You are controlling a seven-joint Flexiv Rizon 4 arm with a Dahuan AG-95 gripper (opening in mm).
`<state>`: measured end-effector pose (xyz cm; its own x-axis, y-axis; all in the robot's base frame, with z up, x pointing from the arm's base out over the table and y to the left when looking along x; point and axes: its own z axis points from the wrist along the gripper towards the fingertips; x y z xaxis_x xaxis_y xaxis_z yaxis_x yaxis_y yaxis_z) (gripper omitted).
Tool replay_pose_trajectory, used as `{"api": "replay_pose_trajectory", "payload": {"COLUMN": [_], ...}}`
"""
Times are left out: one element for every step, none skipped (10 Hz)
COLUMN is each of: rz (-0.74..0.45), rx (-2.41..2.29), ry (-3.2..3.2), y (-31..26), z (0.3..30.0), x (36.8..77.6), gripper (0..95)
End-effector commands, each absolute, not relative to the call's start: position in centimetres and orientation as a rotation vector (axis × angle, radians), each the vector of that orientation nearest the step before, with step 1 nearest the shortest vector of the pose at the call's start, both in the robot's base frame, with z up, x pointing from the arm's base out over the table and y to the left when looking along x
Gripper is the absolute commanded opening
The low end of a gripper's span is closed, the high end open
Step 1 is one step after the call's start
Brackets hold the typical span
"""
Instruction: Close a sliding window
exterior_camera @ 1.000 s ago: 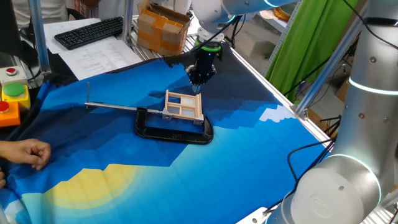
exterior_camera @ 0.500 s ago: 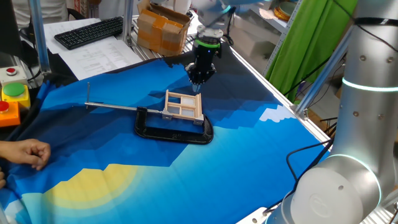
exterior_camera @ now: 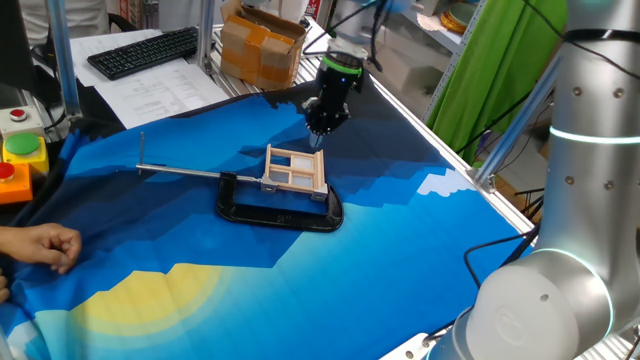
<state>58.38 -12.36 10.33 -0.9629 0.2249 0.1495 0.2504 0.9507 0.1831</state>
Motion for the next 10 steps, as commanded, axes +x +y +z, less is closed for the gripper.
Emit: {"api": "replay_pose_trajectory", "payload": {"rz": [-0.134, -0.128, -0.128, -0.131, -0.118, -0.114, -0.113, -0.113, -0.113, -0.117], "rx": [-0.346, -0.344, -0.353, -0.392, -0.400, -0.403, -0.404, -0.407, -0.412, -0.415], "ry": [-3.088, -3.096, -3.097, -3.103, -3.107, -3.107, -3.107, -3.107, -3.107, -3.105], "y": [-12.4, -12.4, -12.4, -12.4, -12.4, -12.5, -12.6, -12.5, -12.5, -12.4], "z": [10.3, 10.3, 10.3, 10.3, 10.1, 9.7, 9.2, 8.8, 8.3, 7.7], "x": [58.4, 58.4, 58.4, 58.4, 58.6, 59.1, 59.5, 59.7, 60.0, 60.2], "gripper": [0.0, 0.0, 0.0, 0.0, 0.0, 0.0, 0.0, 0.0, 0.0, 0.0]}}
